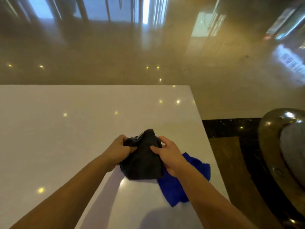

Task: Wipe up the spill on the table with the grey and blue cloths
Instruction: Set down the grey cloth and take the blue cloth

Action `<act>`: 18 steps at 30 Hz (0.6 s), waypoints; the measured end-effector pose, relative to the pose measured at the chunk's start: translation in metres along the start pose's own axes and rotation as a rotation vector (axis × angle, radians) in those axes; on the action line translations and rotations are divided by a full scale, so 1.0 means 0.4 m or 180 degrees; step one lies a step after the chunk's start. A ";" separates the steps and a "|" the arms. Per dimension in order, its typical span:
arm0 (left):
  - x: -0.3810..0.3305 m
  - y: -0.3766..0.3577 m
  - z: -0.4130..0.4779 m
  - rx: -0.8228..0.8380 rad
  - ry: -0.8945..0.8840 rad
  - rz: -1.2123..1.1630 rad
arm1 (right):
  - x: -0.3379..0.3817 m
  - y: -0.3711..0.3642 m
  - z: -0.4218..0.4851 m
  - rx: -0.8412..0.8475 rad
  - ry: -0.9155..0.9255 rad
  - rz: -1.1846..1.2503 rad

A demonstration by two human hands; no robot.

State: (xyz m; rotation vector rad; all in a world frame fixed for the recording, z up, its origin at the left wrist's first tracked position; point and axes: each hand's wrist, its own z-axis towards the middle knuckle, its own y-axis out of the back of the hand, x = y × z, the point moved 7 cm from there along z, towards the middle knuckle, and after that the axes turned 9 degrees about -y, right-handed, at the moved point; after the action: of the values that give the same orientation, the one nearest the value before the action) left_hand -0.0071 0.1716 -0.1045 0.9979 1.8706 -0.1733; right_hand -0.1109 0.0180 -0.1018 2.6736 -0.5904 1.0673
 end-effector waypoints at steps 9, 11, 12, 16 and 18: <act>-0.166 -0.192 0.342 -0.0530 -0.0125 -0.0547 | 0.133 0.351 0.222 -0.0745 0.0102 0.0466; -0.140 -0.159 0.333 -0.0602 -0.0337 0.0306 | 0.100 0.381 0.207 -0.1123 0.0353 -0.0365; -0.121 -0.132 0.314 -0.0666 -0.0528 0.0679 | 0.066 0.375 0.191 -0.1178 0.0619 -0.1019; 0.032 0.049 0.149 -0.1233 -0.1009 0.1688 | -0.184 0.251 0.064 -0.0642 0.1286 -0.4014; 0.175 0.159 0.027 -0.1741 -0.0693 0.2143 | -0.261 0.225 0.016 -0.0725 0.1449 -0.4717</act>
State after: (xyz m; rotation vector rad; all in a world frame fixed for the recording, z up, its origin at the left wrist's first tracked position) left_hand 0.0316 0.2469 -0.1481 1.0993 1.1976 0.5771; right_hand -0.2150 -0.0351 -0.1755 1.7091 1.1048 0.8755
